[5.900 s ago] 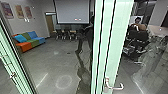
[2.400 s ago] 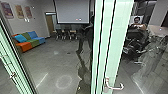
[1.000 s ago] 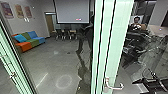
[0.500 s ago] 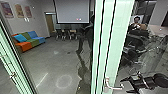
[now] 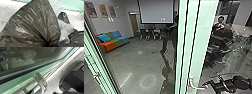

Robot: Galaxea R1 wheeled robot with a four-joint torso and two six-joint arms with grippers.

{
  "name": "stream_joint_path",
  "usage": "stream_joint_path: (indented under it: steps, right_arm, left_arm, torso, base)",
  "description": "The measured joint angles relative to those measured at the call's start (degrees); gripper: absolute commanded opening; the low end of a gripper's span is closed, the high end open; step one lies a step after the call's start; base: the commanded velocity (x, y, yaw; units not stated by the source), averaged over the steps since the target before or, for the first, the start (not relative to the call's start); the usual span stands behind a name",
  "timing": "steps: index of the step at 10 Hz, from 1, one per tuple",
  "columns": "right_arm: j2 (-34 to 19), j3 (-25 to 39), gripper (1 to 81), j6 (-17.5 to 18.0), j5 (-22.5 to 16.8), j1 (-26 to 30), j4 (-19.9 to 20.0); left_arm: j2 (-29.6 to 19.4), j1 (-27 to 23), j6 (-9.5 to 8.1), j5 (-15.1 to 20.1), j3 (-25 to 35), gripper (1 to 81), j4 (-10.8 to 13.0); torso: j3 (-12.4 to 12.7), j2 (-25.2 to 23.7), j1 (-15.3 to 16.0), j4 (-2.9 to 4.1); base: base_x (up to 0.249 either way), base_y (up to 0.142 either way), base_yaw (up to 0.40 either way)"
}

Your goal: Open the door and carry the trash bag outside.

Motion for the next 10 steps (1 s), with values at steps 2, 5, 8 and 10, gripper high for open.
stream_joint_path:
  steps: [2,5,8,10]
  right_arm:
    - [0.02,1.33,81.1,9.23,-2.58,1.39,-3.28]
    - [3.39,1.94,81.1,18.54,-4.63,2.44,-11.01]
    - [6.61,1.9,81.1,25.16,-5.92,-0.27,-17.37]
    - [7.02,1.24,81.1,26.82,-5.81,-2.36,-18.94]
  left_arm:
    - [0.16,0.0,0.0,0.0,-0.04,1.0,0.0]
    - [0.13,-0.02,0.0,0.0,-0.04,1.0,0.0]
    - [0.13,-0.02,0.0,-0.01,-0.04,1.0,0.0]
    - [0.16,-0.02,0.0,-0.01,-0.04,1.0,0.0]
  torso:
    - [0.0,0.0,0.02,0.0]
    - [0.0,0.0,0.02,0.0]
    - [-0.02,0.0,0.05,0.0]
    - [-0.02,0.0,0.05,0.0]
  base:
    - [0.0,0.0,0.0]
    - [0.0,0.0,0.0]
    - [0.0,0.0,0.0]
    - [0.0,0.0,0.0]
